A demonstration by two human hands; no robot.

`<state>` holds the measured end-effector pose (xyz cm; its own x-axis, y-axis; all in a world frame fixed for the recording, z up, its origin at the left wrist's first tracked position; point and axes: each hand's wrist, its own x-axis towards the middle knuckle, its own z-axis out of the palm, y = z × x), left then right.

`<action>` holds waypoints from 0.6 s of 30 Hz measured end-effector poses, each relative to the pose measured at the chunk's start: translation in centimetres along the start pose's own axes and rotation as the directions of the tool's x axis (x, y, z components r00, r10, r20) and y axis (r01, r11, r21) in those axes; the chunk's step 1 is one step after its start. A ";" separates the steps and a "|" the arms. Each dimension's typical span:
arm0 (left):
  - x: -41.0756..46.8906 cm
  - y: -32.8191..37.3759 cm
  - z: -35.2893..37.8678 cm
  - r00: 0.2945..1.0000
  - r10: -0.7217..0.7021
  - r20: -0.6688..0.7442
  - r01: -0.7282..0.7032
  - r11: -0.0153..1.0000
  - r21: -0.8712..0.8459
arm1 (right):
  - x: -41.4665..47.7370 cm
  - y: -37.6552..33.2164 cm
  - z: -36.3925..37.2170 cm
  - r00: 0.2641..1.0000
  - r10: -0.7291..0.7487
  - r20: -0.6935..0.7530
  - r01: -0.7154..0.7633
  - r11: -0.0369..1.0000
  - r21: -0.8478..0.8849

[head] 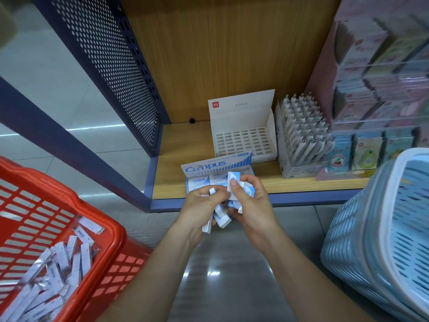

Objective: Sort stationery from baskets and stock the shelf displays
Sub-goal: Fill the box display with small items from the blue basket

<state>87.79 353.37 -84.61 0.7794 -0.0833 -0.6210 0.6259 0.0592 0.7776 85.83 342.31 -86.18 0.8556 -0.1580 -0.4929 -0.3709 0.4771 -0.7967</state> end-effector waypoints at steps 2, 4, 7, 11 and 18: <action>0.4 0.0 -0.4 1.000 0.000 -0.021 0.001 1.000 0.023 | 0.1 -0.4 -0.3 1.000 0.020 0.009 -0.020 1.000 -0.004; 0.8 0.1 -0.8 0.999 0.009 -0.038 -0.007 0.999 0.050 | 0.2 -0.7 -0.9 1.000 0.015 -0.006 -0.016 0.996 -0.086; 1.1 0.5 -1.1 0.996 0.028 -0.079 -0.022 0.997 0.080 | 0.4 -1.0 -1.7 0.997 0.073 -0.022 -0.076 0.979 -0.189; 1.9 1.0 -0.7 0.989 0.124 -0.083 -0.099 0.962 0.256 | 0.8 -1.0 -2.1 0.978 0.207 -0.034 -0.210 0.965 -0.160; 2.9 0.6 -0.6 0.974 0.210 -0.083 -0.154 0.887 0.435 | 1.9 -0.7 -1.5 0.964 0.206 -0.171 -0.226 0.968 -0.107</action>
<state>90.43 353.79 -86.06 0.8931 0.0135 -0.4497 0.4227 -0.3677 0.8283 87.16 340.42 -87.08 0.6866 -0.2018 -0.6985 -0.5907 0.4054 -0.6977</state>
